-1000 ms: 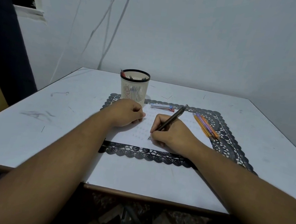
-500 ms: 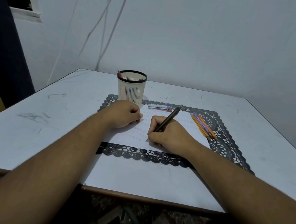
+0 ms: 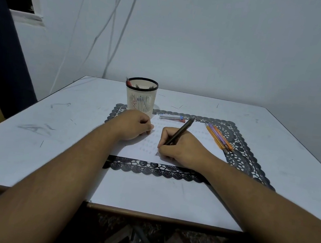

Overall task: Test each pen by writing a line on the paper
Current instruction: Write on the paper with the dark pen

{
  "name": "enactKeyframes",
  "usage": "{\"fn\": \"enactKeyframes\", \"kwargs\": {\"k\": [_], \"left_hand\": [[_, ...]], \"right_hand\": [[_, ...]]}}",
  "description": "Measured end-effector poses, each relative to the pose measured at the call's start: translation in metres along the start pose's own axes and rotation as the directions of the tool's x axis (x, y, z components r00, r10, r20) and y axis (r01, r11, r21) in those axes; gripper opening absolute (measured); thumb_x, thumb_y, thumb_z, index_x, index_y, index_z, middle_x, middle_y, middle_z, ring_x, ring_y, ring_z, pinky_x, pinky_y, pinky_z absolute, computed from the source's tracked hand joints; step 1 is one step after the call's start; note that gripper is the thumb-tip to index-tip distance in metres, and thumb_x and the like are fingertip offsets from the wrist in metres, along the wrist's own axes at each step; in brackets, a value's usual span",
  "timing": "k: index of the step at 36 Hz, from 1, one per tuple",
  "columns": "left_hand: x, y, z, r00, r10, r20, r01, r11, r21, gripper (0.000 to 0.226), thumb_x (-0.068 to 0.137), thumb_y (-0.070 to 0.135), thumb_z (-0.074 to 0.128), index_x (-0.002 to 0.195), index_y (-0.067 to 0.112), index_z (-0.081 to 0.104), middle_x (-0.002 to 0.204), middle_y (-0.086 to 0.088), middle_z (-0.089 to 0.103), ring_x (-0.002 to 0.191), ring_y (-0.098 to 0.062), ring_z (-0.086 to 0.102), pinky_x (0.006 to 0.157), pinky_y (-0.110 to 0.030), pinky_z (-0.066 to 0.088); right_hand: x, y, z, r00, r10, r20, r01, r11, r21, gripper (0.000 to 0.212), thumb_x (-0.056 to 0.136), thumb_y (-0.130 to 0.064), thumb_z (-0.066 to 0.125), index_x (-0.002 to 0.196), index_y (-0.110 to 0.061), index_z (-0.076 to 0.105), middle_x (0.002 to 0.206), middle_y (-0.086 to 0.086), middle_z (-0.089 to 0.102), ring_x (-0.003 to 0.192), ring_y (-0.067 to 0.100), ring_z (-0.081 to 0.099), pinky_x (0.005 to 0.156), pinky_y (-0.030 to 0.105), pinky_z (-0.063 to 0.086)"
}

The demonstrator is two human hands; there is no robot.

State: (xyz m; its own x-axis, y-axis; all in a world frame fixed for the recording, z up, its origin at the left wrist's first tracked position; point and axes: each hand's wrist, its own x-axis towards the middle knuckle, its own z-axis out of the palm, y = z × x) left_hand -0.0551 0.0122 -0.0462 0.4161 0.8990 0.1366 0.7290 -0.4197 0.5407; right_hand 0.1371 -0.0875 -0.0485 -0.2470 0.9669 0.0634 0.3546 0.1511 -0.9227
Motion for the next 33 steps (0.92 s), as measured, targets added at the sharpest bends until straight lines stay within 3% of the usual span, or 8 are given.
{"fn": "enactKeyframes", "kwargs": {"k": [5,13,23,33], "left_hand": [[-0.0013,0.0016,-0.0003,1.0,0.007,0.006,-0.007,1.0,0.006,0.032,0.1,0.033,0.061,0.073,0.018,0.07,0.079,0.002,0.07,0.08,-0.013,0.062,0.062,-0.028,0.041],[-0.0022,0.0017,-0.0017,1.0,0.005,0.003,-0.005,1.0,-0.003,0.036,0.101,0.032,0.061,0.066,0.022,0.064,0.076,0.001,0.067,0.076,-0.012,0.059,0.062,-0.028,0.04],[-0.0001,-0.0006,-0.0011,1.0,0.0,0.01,0.0,1.0,0.0,0.035,0.1,0.034,0.061,0.068,0.02,0.067,0.077,0.002,0.07,0.079,-0.014,0.063,0.068,-0.03,0.046],[0.0008,-0.002,-0.0003,1.0,-0.004,0.003,0.004,1.0,-0.01,0.036,0.1,0.033,0.062,0.066,0.02,0.065,0.074,0.003,0.068,0.075,-0.012,0.06,0.062,-0.028,0.041]], "right_hand": [[0.0018,0.0037,-0.0033,0.998,0.026,-0.059,-0.019,0.993,0.113,0.018,0.08,-0.001,0.066,0.069,-0.014,0.059,0.061,0.013,0.057,0.056,0.025,0.051,0.057,0.033,0.043],[-0.0002,0.0009,-0.0022,0.999,-0.007,-0.046,0.006,1.0,-0.029,0.026,0.087,0.004,0.066,0.07,-0.014,0.058,0.056,-0.003,0.06,0.05,0.009,0.055,0.05,0.02,0.043],[-0.0004,-0.0017,-0.0002,0.994,-0.021,-0.106,0.008,0.992,-0.127,0.024,0.086,0.001,0.069,0.07,-0.015,0.058,0.058,-0.007,0.06,0.053,0.005,0.056,0.054,0.017,0.044],[-0.0022,-0.004,0.0008,0.997,-0.03,-0.076,0.019,0.989,-0.149,0.028,0.085,-0.002,0.07,0.067,-0.021,0.061,0.066,-0.003,0.065,0.067,0.013,0.063,0.065,0.029,0.05]]}}
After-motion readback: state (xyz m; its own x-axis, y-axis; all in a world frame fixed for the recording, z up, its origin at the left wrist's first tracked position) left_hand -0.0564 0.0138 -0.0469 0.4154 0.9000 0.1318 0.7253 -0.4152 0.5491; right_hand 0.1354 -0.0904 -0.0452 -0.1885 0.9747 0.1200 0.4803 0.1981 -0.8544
